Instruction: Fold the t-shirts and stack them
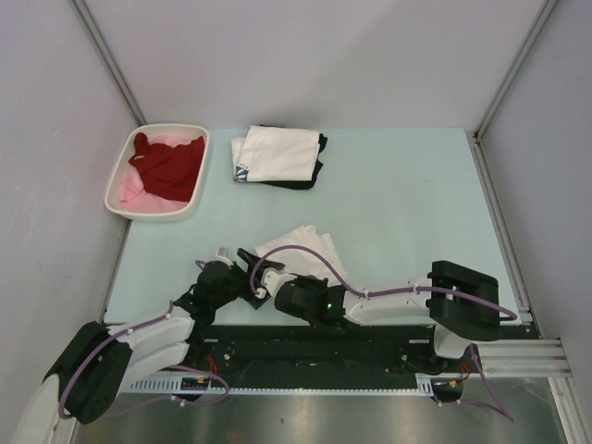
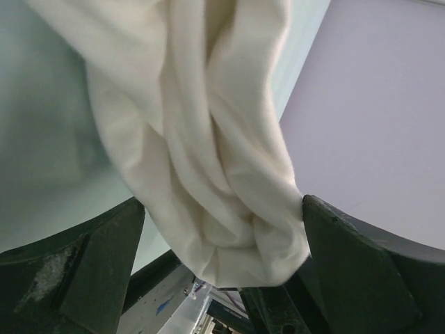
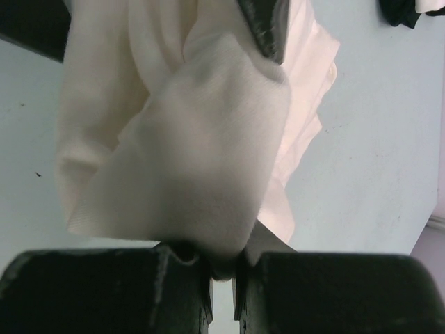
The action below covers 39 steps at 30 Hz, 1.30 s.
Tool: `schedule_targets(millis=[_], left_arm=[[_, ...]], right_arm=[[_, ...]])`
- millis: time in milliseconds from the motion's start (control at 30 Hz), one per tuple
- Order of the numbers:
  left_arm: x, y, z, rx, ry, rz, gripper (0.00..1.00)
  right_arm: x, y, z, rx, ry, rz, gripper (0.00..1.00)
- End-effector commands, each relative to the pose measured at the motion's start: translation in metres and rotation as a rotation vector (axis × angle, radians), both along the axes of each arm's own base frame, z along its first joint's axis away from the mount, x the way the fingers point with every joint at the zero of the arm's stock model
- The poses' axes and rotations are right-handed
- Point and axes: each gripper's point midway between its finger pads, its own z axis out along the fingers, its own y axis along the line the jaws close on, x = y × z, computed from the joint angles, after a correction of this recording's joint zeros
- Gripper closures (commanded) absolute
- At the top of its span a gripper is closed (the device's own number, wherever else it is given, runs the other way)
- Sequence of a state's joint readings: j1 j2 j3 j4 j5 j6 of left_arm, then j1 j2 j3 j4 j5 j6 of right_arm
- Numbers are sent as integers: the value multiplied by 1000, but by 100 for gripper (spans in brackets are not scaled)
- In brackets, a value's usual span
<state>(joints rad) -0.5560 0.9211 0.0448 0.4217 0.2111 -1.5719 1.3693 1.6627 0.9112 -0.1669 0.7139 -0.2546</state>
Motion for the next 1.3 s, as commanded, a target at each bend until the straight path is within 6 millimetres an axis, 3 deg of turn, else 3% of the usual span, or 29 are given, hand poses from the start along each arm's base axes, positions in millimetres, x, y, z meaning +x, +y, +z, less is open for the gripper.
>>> schedule_targets(millis=[0, 233, 500, 900, 933, 1033, 1067, 1133, 1167, 1267], left_arm=[[-2, -6, -7, -1, 4, -14, 0], [8, -15, -10, 13, 17, -24, 0], [20, -25, -12, 19, 26, -36, 0], [22, -40, -26, 58, 30, -132, 0], [23, -42, -29, 79, 19, -153, 3], [25, -45, -29, 68, 15, -160, 24], [26, -46, -29, 67, 15, -160, 38], [25, -48, -34, 71, 25, -175, 53], [26, -49, -34, 65, 23, -180, 72], [26, -53, -37, 50, 32, -190, 100]], right_arm=[[0, 11, 14, 57, -16, -16, 100], [-6, 10, 15, 48, -24, -11, 100], [-26, 12, 13, 37, -19, 17, 100], [-40, 14, 12, 32, -32, 33, 100], [-43, 15, 11, 31, -31, 39, 100], [-45, 13, 11, 28, -35, 38, 100], [-46, 13, 11, 30, -35, 36, 100], [-46, 10, 12, 33, -39, 25, 100], [-48, 10, 13, 38, -38, 27, 100], [-50, 10, 16, 57, -44, 22, 100]])
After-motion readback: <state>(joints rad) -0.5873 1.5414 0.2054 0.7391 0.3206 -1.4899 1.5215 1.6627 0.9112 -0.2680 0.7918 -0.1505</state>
